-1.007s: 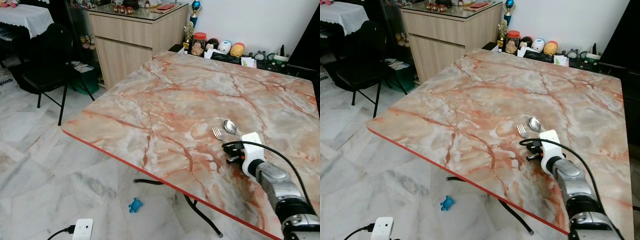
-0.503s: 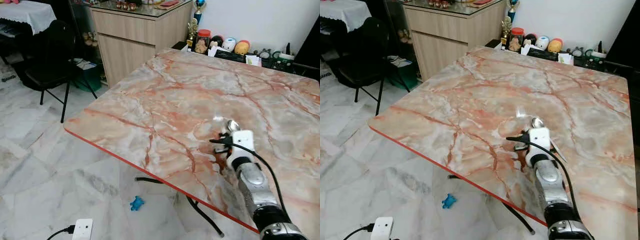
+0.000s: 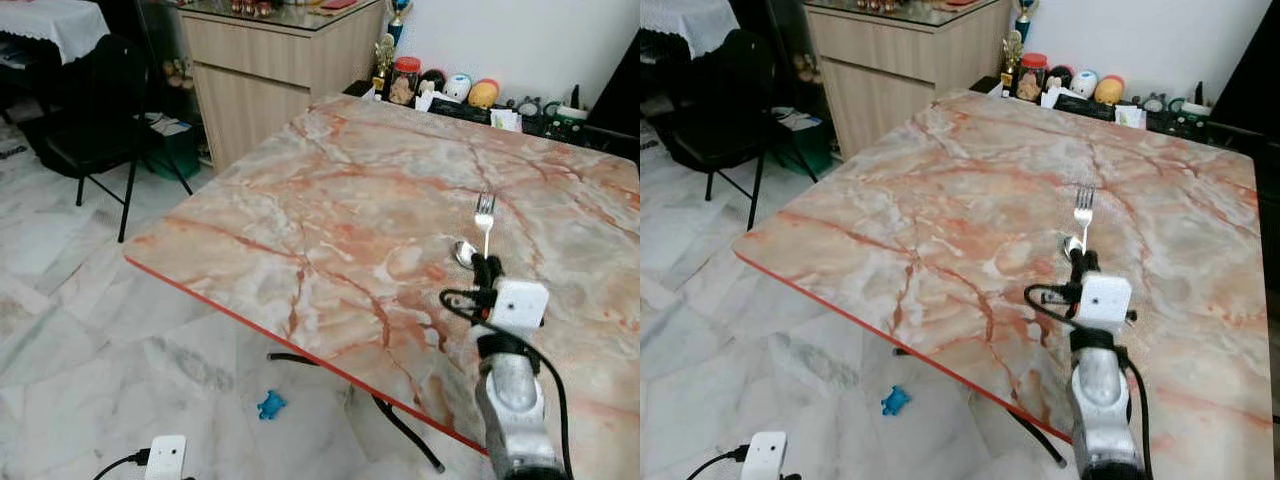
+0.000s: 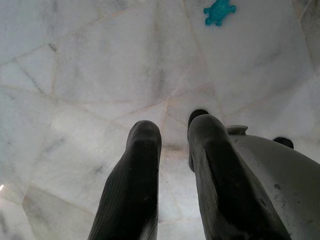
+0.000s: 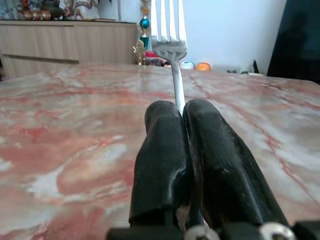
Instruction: Setting the table
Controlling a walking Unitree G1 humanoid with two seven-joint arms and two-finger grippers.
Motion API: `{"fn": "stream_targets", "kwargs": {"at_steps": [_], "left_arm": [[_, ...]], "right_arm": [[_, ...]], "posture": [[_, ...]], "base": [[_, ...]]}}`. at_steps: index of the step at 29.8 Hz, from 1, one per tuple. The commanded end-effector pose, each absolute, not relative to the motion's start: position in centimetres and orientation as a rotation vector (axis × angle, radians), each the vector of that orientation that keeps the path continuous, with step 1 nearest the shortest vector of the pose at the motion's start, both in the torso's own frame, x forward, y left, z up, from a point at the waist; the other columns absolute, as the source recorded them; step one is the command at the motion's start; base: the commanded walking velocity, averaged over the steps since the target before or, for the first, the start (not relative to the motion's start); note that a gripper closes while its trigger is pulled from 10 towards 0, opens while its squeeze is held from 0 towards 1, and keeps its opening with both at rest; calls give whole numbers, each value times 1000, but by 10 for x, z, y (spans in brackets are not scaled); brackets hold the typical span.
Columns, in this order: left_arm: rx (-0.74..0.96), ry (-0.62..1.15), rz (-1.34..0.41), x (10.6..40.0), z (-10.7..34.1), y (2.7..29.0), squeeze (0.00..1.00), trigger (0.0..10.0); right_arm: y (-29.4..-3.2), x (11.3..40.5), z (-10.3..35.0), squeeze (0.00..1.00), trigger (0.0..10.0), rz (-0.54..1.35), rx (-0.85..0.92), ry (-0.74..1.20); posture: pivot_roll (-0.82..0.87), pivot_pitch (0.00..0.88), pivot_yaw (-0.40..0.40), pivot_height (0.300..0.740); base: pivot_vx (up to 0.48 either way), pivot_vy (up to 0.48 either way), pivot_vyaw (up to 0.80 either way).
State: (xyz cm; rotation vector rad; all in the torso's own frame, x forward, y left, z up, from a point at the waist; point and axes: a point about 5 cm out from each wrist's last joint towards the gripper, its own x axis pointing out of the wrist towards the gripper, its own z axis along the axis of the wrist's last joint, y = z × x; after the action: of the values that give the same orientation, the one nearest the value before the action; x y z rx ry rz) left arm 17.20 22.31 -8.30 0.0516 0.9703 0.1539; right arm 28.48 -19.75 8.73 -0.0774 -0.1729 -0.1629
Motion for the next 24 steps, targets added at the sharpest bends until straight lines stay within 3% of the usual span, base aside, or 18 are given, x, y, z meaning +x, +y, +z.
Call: {"fn": "stream_targets", "kwargs": {"at_steps": [1,11,24], "left_arm": [[45,980,164,167,-85,224,0,10000],[50,985,160,163,-86,227,0,10000],[42,981,186,159,-85,235,0,10000]], "right_arm": [[-198,283,97,0,10000,-176,-61,-217],[-200,279,106,0,10000,-178,-60,-226],[-193,282,103,0,10000,-144,-52,-189]], "posture": [[88,0,-51,740],[91,0,-57,740],[93,0,-58,740]], "base": [[0,0,0],[0,0,0],[0,0,-762]]}}
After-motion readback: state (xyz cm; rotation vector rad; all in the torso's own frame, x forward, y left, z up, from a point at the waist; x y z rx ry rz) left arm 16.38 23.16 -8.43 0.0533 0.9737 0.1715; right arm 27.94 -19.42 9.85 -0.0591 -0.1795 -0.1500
